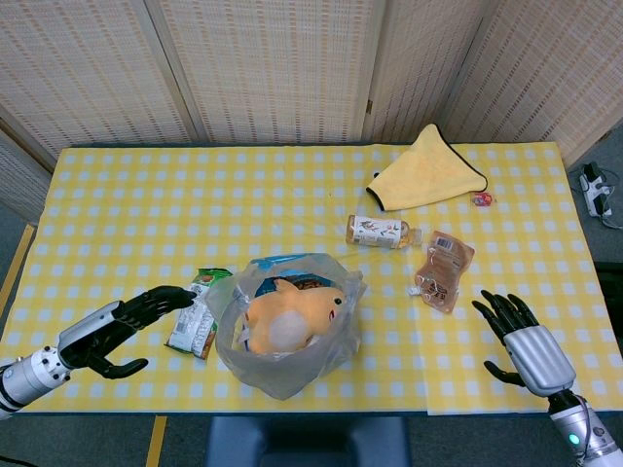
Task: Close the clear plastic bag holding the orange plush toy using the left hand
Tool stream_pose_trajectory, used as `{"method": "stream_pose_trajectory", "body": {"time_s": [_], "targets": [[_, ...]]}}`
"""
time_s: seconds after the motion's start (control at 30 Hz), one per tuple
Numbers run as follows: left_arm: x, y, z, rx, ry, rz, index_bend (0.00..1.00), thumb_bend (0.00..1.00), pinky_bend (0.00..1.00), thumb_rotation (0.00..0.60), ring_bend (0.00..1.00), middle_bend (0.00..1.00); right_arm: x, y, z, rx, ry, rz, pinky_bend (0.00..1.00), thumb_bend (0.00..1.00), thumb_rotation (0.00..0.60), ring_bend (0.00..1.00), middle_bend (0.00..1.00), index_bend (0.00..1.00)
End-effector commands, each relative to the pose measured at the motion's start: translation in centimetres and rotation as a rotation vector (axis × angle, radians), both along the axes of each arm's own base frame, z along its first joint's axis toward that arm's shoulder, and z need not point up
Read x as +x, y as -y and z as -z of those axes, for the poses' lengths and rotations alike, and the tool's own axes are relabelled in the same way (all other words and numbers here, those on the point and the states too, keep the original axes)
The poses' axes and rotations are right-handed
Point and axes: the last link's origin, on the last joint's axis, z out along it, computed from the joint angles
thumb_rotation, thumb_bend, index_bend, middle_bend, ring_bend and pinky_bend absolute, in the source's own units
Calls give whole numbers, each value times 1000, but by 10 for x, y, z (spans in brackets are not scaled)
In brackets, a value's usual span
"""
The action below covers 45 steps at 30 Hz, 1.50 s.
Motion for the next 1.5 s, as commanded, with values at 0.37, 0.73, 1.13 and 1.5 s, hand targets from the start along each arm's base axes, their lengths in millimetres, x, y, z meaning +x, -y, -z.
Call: {"method": "stream_pose_trajectory", "body": {"time_s": [0.37,0.73,1.13,1.5], "targets": [[34,-6,11,-91,45,40,115,422,57,600,17,99,0,6,4,33,10,5,0,267,600,0,0,0],[40,-10,28,-135,30,30,128,422,62,600,25,100,0,4,0,27,13,3,0,266,600,0,0,0],[56,-13,47,-200,0,104,134,389,80,600,42,118,-1,2,-3,28,31,7,0,266,600,0,0,0],[85,-17,61,-260,-13,165,133,364,92,600,54,134,-2,1,-10,16,61,9,0,267,600,0,0,0]]}}
